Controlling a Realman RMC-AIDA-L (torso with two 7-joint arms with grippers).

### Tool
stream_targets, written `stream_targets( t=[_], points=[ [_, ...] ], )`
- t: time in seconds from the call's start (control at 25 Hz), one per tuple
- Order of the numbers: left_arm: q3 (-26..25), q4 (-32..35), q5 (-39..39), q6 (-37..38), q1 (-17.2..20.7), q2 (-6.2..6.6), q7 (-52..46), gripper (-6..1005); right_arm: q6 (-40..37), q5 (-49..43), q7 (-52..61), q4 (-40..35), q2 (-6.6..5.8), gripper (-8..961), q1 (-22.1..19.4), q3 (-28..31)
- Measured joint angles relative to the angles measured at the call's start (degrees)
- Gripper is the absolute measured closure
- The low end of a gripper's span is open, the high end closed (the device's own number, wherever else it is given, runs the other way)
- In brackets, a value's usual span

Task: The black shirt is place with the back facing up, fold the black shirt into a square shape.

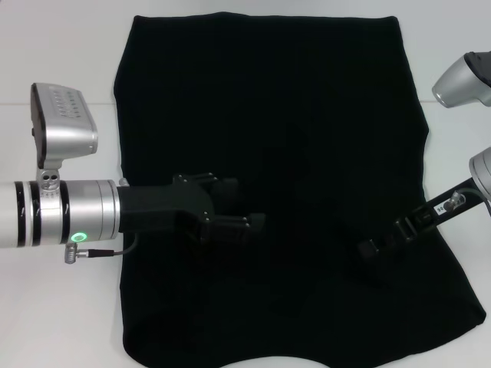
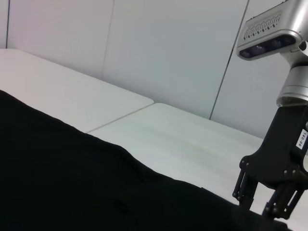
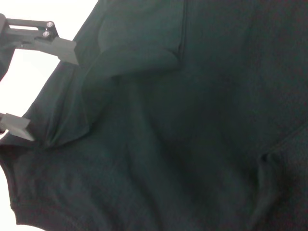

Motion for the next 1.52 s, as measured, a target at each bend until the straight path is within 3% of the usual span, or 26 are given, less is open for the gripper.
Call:
stream_targets(
  t=[0.32, 0.56, 0.76, 0.92, 1.12, 1.24, 1.52],
  points=[
    [-0.95, 0.11, 0.0, 0.0, 0.04, 0.02, 0.08, 115, 0.26, 0.26, -0.23, -0.11, 0.05, 316, 0.38, 0.67],
    [-2.02, 0.94, 0.75, 2.13, 0.77, 1.05, -1.07, 115, 1.57, 3.14, -5.57, 1.38, -0.16, 318, -0.59, 6.98],
    [-3.8, 6.12, 3.62, 8.28, 4.06, 1.54, -3.66, 115, 5.89, 11.56, -15.44, 5.05, 0.63, 319, -2.42, 8.89],
    [-6.11, 11.09, 7.4, 11.65, 6.99, 1.08, -3.77, 114, 9.54, 19.48, -23.48, 7.76, 2.05, 320, -3.65, 8.94],
    [-6.28, 15.66, 12.95, 12.7, 9.44, 0.38, -3.46, 114, 15.22, 26.63, -32.1, 9.41, 5.25, 322, -4.27, 9.0],
    [-6.05, 17.24, 16.09, 12.57, 9.98, -0.01, -3.28, 113, 18.68, 28.8, -33.74, 10.44, 6.46, 322, -3.82, 8.35],
    [-3.3, 19.85, 21.63, 11.67, 10.29, -0.68, -3.19, 113, 20.41, 32.83, -33.9, 12.16, 6.15, 324, -2.41, 8.22]
  ],
)
